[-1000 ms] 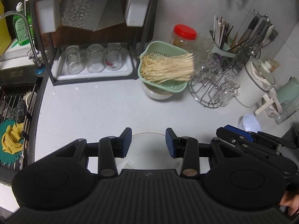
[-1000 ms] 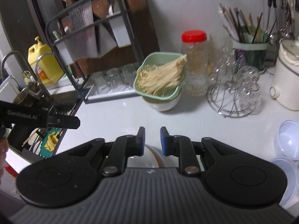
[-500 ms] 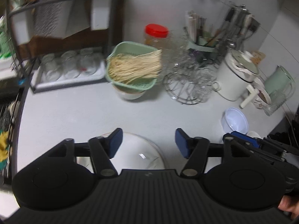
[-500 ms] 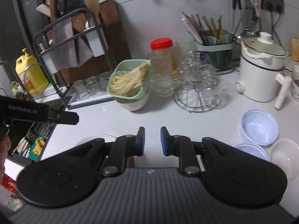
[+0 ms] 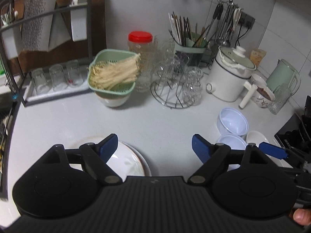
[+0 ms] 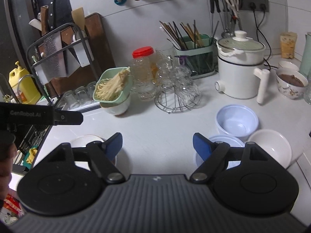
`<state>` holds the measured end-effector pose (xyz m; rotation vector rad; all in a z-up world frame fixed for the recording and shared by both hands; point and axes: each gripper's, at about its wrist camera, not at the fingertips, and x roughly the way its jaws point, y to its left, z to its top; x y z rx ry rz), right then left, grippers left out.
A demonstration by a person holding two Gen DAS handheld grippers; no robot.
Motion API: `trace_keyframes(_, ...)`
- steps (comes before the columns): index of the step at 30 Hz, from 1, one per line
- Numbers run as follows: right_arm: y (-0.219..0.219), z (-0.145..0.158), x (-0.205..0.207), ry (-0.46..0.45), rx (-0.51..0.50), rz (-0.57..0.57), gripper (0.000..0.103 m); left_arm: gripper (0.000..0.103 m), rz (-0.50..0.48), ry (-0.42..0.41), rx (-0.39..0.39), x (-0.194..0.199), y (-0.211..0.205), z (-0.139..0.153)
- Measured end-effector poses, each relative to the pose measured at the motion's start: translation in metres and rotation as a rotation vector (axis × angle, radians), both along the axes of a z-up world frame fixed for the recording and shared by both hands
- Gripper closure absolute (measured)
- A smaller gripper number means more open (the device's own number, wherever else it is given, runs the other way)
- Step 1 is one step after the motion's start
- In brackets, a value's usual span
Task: Organize plates and bowls
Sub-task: 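Move both grippers toward the rim of the nearest light blue bowl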
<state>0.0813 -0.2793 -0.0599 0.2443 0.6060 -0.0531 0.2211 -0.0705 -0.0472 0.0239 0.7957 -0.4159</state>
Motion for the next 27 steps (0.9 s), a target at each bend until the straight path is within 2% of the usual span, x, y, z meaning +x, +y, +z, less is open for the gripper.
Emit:
trace_keyframes(9,-0.029,-0.029,-0.032,0.03,0.024,-0.061,0.022,0.016,-0.045,0.032,0.026,-0.016,-0.038,-0.032)
trace_keyframes(13,-0.043,-0.039,-0.039,0.051,0.029,-0.101,0.022,0.016,-0.098,-0.001,0.067,-0.01,-0.057,-0.04)
trace_keyframes(27,-0.086,-0.067,-0.047,0.047,0.051,-0.228,0.023,0.016,-0.166,0.071,-0.055,0.017,-0.115,-0.091)
